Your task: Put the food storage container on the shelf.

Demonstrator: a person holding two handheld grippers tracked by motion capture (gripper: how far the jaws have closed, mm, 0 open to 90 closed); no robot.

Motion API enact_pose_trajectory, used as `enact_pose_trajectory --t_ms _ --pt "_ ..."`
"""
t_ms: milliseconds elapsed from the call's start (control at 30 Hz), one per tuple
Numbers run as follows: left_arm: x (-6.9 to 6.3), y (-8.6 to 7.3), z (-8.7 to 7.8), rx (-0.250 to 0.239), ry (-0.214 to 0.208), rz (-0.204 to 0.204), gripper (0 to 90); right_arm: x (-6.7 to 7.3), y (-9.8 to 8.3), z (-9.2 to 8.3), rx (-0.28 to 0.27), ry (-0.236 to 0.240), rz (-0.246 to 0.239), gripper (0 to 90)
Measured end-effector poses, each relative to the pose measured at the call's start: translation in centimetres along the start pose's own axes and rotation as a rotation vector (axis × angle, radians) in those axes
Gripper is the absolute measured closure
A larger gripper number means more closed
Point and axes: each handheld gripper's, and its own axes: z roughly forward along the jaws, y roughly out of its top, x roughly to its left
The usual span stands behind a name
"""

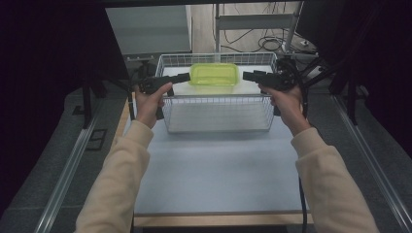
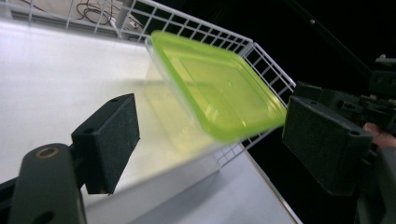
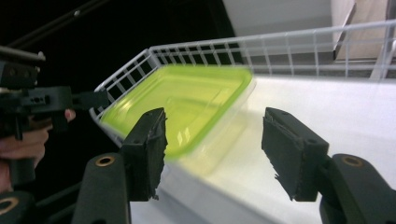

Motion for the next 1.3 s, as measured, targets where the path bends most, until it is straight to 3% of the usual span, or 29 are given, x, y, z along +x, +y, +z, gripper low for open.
enact_pose_trajectory --t_ms 233,367,400,433,500,600,700,867,933,1100,1300 --pt "-0.8 -4.3 -2.3 0.031 -0.026 0.058 18.5 1.1 -3.0 -2.5 0.031 0.018 -0.094 37.5" --pt "-1.2 -7.5 -3.5 0.052 -0.030 0.096 18.7 1.4 -5.5 -3.8 0.055 0.038 -0.134 36.4" --pt "-1.3 -8.3 -3.7 0.056 -0.036 0.097 18.7 1.5 -6.9 -4.4 0.065 0.041 -0.150 36.0" --pt "-1.3 -9.1 -3.9 0.060 -0.042 0.101 18.7 1.5 -6.9 -4.4 0.065 0.041 -0.150 36.0" --pt "-1.2 -10.8 -4.2 0.076 -0.045 0.105 18.9 1.6 -8.2 -5.0 0.068 0.052 -0.151 34.8" --pt "-1.1 -13.3 -4.6 0.099 -0.042 0.111 19.3 1.7 -11.1 -5.7 0.083 0.058 -0.191 31.9" --pt "-0.8 -15.6 -5.2 0.116 -0.044 0.115 19.4 1.7 -12.6 -6.1 0.089 0.065 -0.195 30.7" --pt "-0.5 -18.9 -5.7 0.155 -0.002 0.162 19.4 1.5 -16.6 -7.0 0.108 0.083 -0.195 29.3" --pt "-0.3 -20.1 -5.7 0.165 -0.002 0.160 19.4 1.4 -18.1 -7.1 0.122 0.080 -0.203 28.7" --pt "-0.1 -21.4 -5.3 0.195 0.013 0.162 19.4 1.0 -20.9 -7.1 0.162 0.066 -0.207 28.6" --pt "-0.1 -21.4 -5.5 0.180 0.017 0.153 19.6 0.9 -21.0 -7.4 0.144 0.061 -0.206 27.4"
